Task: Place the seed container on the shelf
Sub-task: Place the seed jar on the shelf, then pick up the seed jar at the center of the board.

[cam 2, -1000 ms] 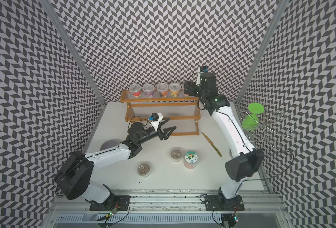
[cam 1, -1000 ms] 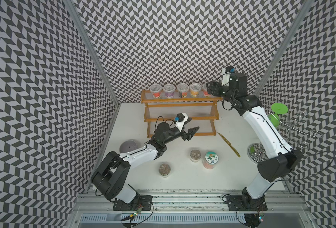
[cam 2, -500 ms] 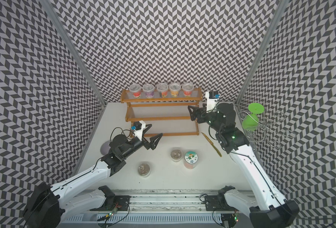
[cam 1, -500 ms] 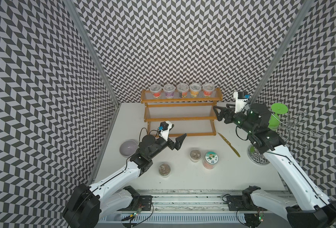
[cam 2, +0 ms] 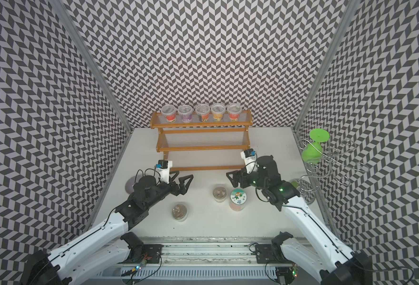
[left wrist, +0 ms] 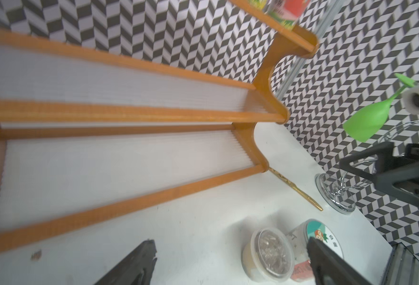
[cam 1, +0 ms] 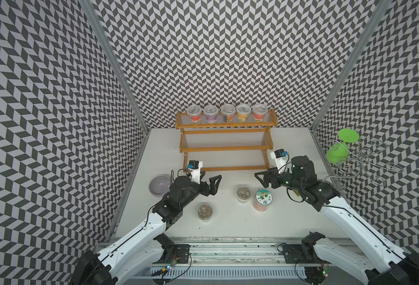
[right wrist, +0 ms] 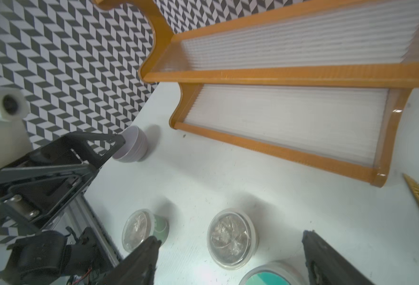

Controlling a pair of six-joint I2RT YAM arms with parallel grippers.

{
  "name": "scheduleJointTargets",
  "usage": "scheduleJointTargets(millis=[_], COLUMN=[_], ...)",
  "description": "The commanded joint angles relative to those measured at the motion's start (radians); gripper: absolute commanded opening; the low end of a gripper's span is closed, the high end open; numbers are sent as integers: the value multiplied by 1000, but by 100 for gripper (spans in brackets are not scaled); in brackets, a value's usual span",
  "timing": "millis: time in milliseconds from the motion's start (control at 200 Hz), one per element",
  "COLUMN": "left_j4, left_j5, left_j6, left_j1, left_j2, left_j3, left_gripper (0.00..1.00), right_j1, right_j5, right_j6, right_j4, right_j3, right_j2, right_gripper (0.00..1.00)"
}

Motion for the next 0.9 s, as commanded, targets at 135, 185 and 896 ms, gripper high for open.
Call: scheduleJointTargets(millis=[135, 185, 896], left_j4=[-166, -196, -549], left_j5=[-78, -88, -242], left_j6=[-148, -164, -406], left_j1=[5, 6, 5], left_j2=[-177, -196, -261], left_j3=[-91, -91, -62], left_gripper=[100, 100, 100], right_j1=[158, 182, 618], right_j5=[154, 173, 222], right_j6=[60, 60, -100], right_j4=[42, 32, 403], right_j3=[-31, -25, -74], right_j2=[-6, 7, 245], right_gripper=[92, 92, 90])
